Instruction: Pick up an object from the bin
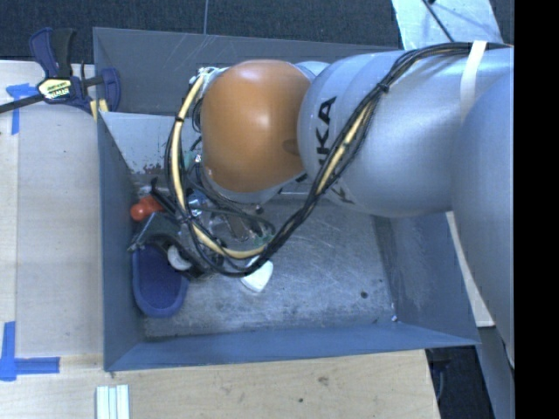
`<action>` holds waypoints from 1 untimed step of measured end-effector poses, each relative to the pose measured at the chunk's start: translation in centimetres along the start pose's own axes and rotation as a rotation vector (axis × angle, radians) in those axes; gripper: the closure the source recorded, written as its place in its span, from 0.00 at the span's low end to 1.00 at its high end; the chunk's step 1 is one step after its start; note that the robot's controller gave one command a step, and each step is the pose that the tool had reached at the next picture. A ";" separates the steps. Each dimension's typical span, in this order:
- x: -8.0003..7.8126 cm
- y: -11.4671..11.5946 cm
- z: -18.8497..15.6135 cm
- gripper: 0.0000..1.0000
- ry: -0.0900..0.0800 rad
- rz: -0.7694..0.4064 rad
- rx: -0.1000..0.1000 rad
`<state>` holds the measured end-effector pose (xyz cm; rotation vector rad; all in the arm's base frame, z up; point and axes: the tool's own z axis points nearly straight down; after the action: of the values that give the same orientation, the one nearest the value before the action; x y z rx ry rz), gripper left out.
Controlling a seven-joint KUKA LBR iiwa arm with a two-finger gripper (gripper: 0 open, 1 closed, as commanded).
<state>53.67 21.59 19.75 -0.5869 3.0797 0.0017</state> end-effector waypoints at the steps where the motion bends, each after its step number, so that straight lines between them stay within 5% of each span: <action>1: -0.4 1.7 4.7 1.00 0.008 0.146 0.000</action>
Offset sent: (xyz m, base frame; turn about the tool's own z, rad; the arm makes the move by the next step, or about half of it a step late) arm -0.0020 0.0172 -0.0458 0.1475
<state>53.46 23.31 15.05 -0.3613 3.1219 0.0003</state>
